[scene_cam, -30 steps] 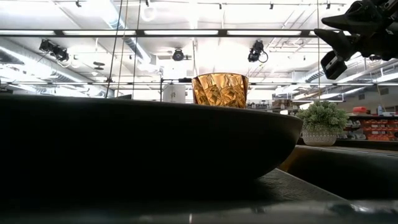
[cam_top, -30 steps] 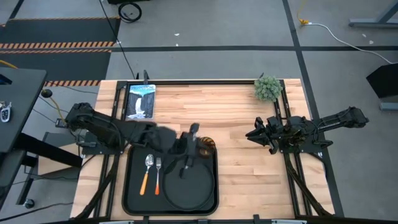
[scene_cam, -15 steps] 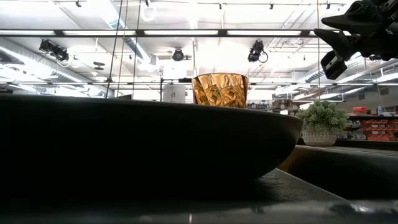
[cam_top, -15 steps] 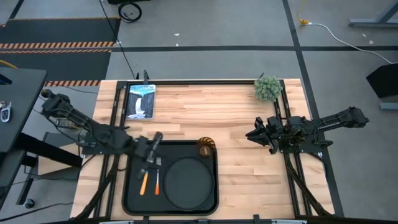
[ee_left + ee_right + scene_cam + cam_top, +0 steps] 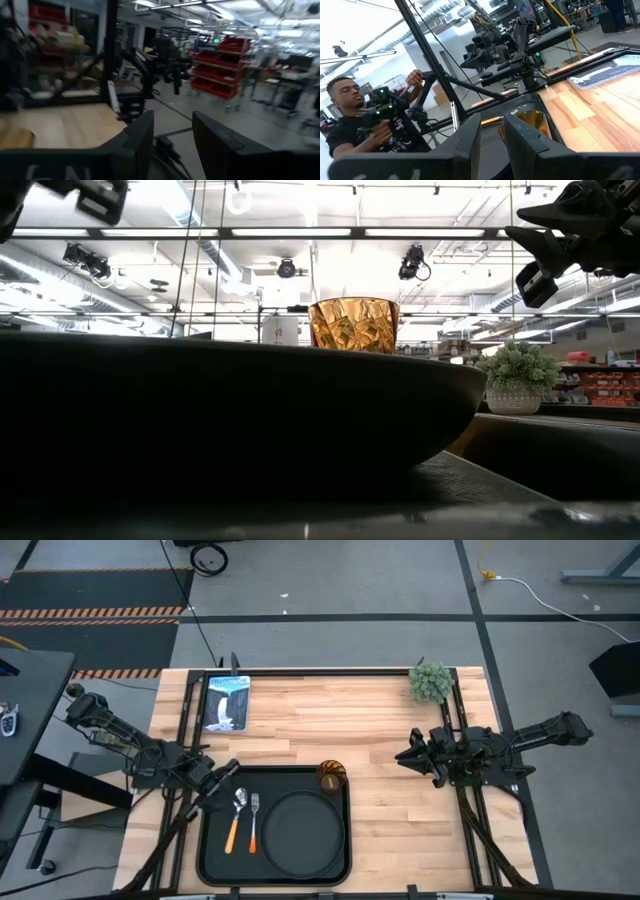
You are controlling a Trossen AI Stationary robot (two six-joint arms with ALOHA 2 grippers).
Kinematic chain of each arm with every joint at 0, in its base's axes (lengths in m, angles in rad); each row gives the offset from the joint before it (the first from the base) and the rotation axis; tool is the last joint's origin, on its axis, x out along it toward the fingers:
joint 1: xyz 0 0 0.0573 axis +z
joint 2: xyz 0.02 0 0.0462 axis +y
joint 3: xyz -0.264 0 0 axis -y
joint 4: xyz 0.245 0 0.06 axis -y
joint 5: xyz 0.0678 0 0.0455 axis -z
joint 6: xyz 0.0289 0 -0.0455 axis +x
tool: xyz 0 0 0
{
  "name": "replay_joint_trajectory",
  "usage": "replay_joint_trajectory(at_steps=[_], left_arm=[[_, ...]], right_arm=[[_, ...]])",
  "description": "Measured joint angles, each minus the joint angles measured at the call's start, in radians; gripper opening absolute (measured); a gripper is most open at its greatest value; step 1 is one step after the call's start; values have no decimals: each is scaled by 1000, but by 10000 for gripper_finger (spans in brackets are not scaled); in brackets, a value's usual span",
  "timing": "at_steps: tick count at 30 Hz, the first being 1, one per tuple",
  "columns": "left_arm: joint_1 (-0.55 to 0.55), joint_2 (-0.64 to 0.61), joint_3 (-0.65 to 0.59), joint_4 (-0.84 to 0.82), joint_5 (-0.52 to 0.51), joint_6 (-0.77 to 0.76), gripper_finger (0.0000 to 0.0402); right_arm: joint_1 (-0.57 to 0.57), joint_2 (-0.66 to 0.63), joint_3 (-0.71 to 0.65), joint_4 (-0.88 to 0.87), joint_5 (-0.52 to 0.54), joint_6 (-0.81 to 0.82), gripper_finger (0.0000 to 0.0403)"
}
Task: Pick and place plate/cup/fork/spoon on tray
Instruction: Return to Home Position
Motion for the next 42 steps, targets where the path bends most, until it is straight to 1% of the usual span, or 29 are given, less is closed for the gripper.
replay_joint_trajectory(at_steps=[4, 7, 11, 14, 20, 28, 32, 42], left_arm=[[0, -111, -91, 1, 54, -42, 142], [1, -209, -159, -15, 66, -67, 142], [4, -326, -157, -164, 69, -104, 142], [4, -404, -158, -280, 69, -89, 142], [20, -507, -158, -527, 68, -94, 142], [137, -590, -158, -524, 48, -88, 142], [155, -590, -158, -457, 52, -91, 142], [176, -584, -158, -455, 48, -92, 142]], right_arm=[[0, 0, 0, 0, 0, 0, 91], [0, 0, 0, 0, 0, 0, 91], [0, 0, 0, 0, 0, 0, 91], [0, 0, 0, 0, 0, 0, 91], [0, 0, 0, 0, 0, 0, 91], [0, 0, 0, 0, 0, 0, 91], [0, 0, 0, 0, 0, 0, 91], [0, 1, 0, 1, 0, 0, 91]])
